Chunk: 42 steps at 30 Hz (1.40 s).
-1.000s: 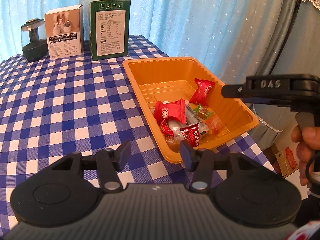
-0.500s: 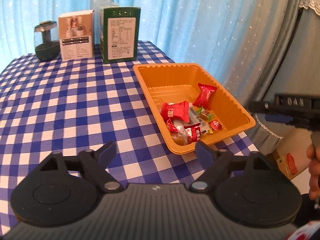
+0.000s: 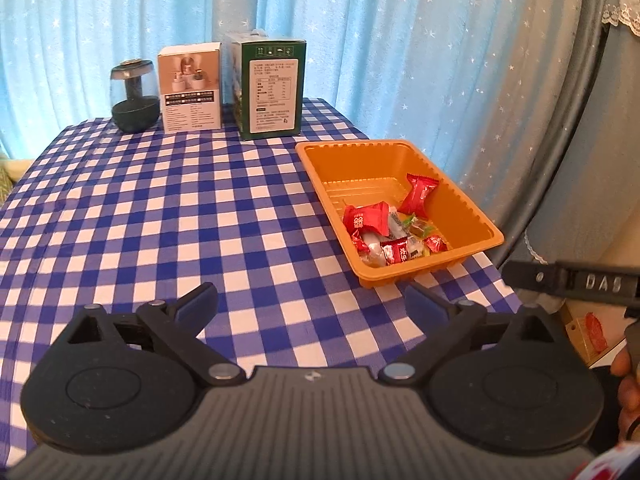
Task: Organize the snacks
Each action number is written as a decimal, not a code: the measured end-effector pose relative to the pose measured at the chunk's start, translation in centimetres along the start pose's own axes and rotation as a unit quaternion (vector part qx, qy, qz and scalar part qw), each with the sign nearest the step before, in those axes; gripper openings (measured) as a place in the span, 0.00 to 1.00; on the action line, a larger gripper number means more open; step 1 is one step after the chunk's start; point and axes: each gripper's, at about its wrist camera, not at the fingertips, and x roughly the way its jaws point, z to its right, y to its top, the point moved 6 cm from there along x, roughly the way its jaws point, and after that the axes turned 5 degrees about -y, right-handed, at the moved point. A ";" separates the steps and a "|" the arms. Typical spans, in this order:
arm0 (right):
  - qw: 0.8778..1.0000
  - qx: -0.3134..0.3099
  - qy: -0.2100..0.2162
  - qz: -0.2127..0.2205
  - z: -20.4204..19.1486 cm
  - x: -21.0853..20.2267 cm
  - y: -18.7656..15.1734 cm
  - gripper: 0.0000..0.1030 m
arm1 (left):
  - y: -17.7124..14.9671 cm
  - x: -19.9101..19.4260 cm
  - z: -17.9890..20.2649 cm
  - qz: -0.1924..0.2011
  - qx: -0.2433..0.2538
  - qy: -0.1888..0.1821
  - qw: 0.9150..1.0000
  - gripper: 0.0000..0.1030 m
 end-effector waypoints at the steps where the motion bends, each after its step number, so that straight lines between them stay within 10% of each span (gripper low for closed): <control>1: 1.000 -0.005 0.000 -0.002 -0.2 -0.3 -0.3 0.83 | -0.2 -0.4 0.0 0.000 -0.001 0.001 1.000 0.97; 42: 0.997 -0.075 0.011 0.016 -5.4 -11.0 -6.8 0.85 | -5.8 -12.3 -1.0 0.012 -0.034 0.045 0.998 1.00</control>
